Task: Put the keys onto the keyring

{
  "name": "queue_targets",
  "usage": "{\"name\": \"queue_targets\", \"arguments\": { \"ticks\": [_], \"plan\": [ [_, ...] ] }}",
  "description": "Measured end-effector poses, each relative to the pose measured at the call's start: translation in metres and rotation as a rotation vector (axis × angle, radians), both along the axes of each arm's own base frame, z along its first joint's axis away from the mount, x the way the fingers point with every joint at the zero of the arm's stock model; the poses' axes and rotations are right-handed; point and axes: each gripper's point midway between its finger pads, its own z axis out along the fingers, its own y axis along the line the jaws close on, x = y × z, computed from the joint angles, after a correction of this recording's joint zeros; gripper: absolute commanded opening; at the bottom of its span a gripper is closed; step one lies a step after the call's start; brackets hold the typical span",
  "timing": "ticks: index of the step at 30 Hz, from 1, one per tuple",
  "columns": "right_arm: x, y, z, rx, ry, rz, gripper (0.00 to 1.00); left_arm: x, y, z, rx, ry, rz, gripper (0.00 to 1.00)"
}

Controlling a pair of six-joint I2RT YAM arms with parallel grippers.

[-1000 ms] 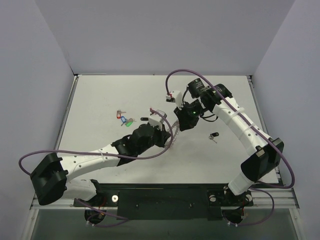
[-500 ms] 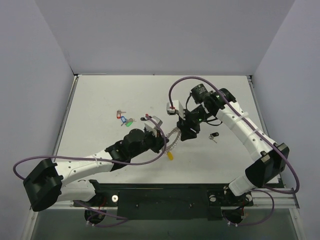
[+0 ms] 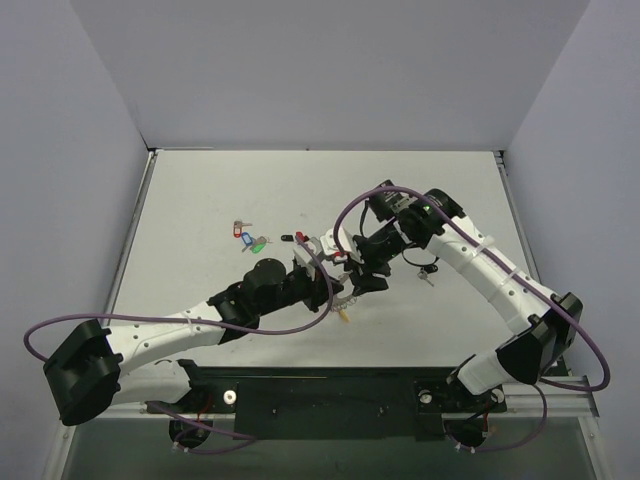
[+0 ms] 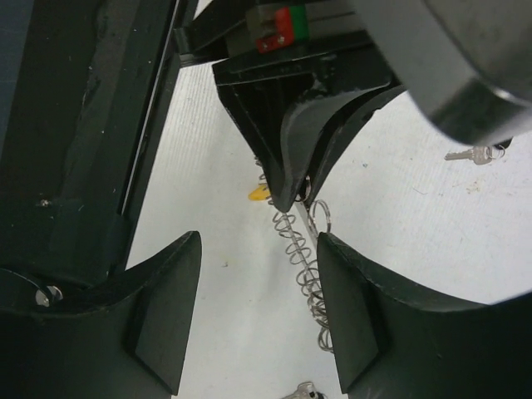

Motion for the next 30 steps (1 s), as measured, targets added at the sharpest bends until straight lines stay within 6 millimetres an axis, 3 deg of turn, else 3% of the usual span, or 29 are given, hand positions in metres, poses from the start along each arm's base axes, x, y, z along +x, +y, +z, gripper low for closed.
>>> {"name": "queue_targets", "arguments": {
  "ticks": [7,13,24,27,30],
  "plan": [
    [0.009,0.006,-0.003,0.009,-0.021,-0.006,0.54,-0.005,-0.003,0.001,-0.008,0.005,-0.034,0.00],
    [0.015,0.011,-0.015,-0.007,0.001,-0.010,0.46,-0.008,-0.004,0.005,-0.021,0.006,-0.047,0.00],
    [0.013,0.012,-0.024,-0.007,0.021,0.000,0.25,-0.012,0.001,-0.002,-0.010,0.017,-0.049,0.00],
    [0.013,0.012,-0.024,-0.006,0.019,0.000,0.10,-0.013,0.002,-0.002,-0.011,0.018,-0.050,0.00],
    [0.014,0.013,-0.023,-0.003,0.013,0.000,0.04,-0.015,0.001,-0.002,-0.015,0.022,-0.059,0.00]
  ]
}}
